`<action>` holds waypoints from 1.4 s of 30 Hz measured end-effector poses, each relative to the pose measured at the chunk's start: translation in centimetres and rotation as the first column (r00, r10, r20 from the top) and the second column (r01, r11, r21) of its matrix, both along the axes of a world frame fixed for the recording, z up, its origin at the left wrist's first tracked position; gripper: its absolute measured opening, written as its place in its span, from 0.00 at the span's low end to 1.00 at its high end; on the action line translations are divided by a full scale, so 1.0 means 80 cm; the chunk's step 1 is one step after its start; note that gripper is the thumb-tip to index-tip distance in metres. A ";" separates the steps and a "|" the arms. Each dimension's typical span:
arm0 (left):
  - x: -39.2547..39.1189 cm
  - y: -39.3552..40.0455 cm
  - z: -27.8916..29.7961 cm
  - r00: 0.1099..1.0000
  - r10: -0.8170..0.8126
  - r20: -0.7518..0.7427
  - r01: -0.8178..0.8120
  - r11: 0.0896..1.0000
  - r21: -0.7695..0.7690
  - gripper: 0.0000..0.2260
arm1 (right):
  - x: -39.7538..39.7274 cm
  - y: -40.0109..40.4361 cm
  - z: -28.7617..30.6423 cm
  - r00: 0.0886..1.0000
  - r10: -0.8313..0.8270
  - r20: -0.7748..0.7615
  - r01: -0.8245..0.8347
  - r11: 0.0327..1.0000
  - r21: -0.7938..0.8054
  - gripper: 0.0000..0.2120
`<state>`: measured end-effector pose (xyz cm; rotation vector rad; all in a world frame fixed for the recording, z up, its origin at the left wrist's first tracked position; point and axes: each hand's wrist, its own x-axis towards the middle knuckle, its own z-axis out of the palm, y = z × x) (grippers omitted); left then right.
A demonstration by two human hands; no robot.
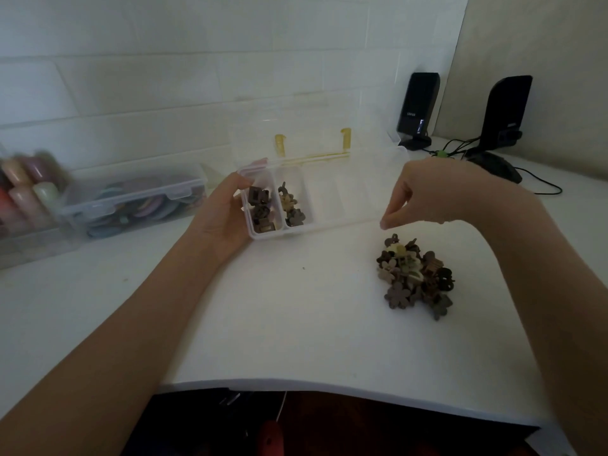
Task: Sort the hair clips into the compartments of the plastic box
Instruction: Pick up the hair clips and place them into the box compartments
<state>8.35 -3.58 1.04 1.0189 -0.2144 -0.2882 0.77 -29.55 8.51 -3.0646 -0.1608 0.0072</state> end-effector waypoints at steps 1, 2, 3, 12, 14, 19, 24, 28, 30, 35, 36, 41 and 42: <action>0.000 0.000 0.000 1.000 -0.003 0.002 0.003 1.000 -0.001 0.23 | 0.000 0.002 -0.002 0.999 -0.031 -0.020 0.031 0.999 -0.021 0.10; 0.000 0.000 0.000 1.000 -0.005 0.007 0.005 1.000 0.003 0.24 | 0.000 0.004 -0.003 0.998 -0.057 -0.040 0.056 0.998 -0.038 0.11; 0.000 0.000 0.000 1.000 -0.004 0.011 0.004 1.000 0.007 0.24 | 0.001 0.005 -0.006 0.996 -0.074 -0.053 0.072 0.996 -0.054 0.12; 0.002 0.002 -0.002 1.000 0.007 0.025 -0.007 1.000 -0.009 0.25 | 0.006 0.009 -0.014 0.993 -0.110 -0.052 0.109 0.993 -0.036 0.14; 0.003 0.002 -0.002 1.000 0.013 0.025 -0.013 1.000 -0.010 0.26 | 0.004 0.007 -0.013 0.990 -0.121 -0.072 0.120 0.992 -0.029 0.15; 0.003 0.002 -0.002 1.000 0.014 0.024 -0.013 1.000 -0.013 0.27 | 0.006 0.005 -0.014 0.990 -0.104 -0.094 0.101 0.994 -0.036 0.11; 0.004 0.003 -0.002 1.000 0.003 0.024 -0.003 1.000 -0.003 0.27 | 0.008 0.006 -0.014 0.997 -0.028 -0.072 0.033 0.997 0.075 0.10; 0.000 0.001 -0.001 1.000 -0.011 0.026 0.012 1.000 -0.012 0.25 | -0.001 0.017 -0.008 0.986 0.164 -0.021 -0.129 0.843 0.521 0.05; -0.002 0.000 0.000 0.999 -0.020 0.028 0.021 1.000 -0.012 0.24 | 0.000 0.024 -0.009 0.981 0.191 0.042 -0.172 0.738 0.653 0.05; -0.004 -0.002 0.002 0.999 -0.037 0.037 0.038 0.999 -0.030 0.25 | 0.010 0.034 -0.024 0.983 0.179 0.050 -0.142 0.553 0.821 0.07; -0.004 -0.003 0.003 0.998 -0.041 0.040 0.043 0.999 -0.033 0.24 | 0.011 0.036 -0.026 0.983 0.176 0.046 -0.130 0.509 0.851 0.08; -0.002 -0.003 0.002 0.997 -0.057 0.051 0.058 0.998 -0.026 0.23 | 0.015 0.040 -0.031 0.987 0.139 0.078 -0.127 0.391 0.912 0.09; -0.002 -0.002 0.003 0.997 -0.060 0.057 0.062 0.998 -0.023 0.26 | 0.015 0.040 -0.032 0.988 0.129 0.090 -0.133 0.382 0.915 0.09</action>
